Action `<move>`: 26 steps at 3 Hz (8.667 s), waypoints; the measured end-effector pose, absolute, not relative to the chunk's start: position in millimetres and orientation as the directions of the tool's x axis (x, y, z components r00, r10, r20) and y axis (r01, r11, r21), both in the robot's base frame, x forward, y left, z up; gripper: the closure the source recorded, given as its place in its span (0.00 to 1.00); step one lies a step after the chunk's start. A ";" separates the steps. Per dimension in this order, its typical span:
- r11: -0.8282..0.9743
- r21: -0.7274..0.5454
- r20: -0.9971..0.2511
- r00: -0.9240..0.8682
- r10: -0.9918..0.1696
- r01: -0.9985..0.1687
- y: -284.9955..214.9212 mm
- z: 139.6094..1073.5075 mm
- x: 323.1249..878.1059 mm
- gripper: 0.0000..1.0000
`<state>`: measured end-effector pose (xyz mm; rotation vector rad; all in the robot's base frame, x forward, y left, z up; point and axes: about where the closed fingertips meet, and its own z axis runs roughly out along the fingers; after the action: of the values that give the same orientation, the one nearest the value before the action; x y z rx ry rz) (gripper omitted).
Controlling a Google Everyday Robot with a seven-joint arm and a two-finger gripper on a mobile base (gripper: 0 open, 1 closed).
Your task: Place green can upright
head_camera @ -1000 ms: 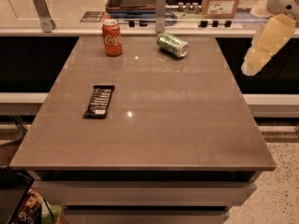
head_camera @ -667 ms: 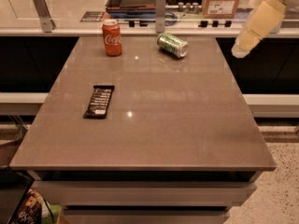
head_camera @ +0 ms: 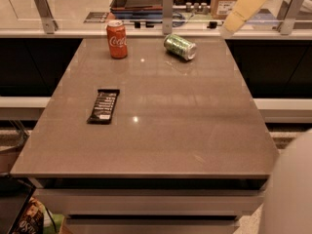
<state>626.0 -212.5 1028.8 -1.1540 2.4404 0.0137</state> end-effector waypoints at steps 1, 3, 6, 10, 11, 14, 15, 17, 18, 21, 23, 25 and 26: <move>0.715 -0.184 -0.361 -0.630 -0.688 -0.675 -207.2 1022.1 653.4 0.00; 0.759 -0.175 -0.367 -0.673 -0.642 -0.627 -195.1 999.3 695.6 0.00; 0.809 -0.219 -0.431 -0.690 -0.582 -0.546 -168.4 1002.7 713.8 0.00; 0.853 -0.153 -0.480 -0.717 -0.506 -0.499 -152.4 915.5 711.2 0.00; 0.853 -0.153 -0.480 -0.717 -0.506 -0.499 -152.3 915.4 711.2 0.00; 0.800 -0.154 -0.496 -0.655 -0.570 -0.580 -137.7 910.8 740.5 0.00; 0.771 -0.162 -0.497 -0.624 -0.602 -0.615 -133.6 911.2 754.8 0.00; 0.723 -0.157 -0.502 -0.576 -0.645 -0.673 -124.4 907.2 784.5 0.00; 0.709 -0.142 -0.497 -0.570 -0.655 -0.691 -114.7 898.8 797.2 0.00; 0.743 -0.106 -0.450 -0.634 -0.629 -0.661 -106.0 876.6 813.1 0.00; 0.756 -0.120 -0.401 -0.665 -0.630 -0.644 -104.1 861.6 818.0 0.00; 0.750 -0.120 -0.382 -0.667 -0.640 -0.651 -98.2 853.2 819.9 0.00; 0.749 -0.120 -0.384 -0.666 -0.640 -0.651 -96.3 849.5 822.6 0.18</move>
Offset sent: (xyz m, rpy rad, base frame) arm 0.0622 0.0028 -0.0157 -0.0834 0.1553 -0.1930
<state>822.6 -96.3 849.5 -0.9859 2.5436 0.0380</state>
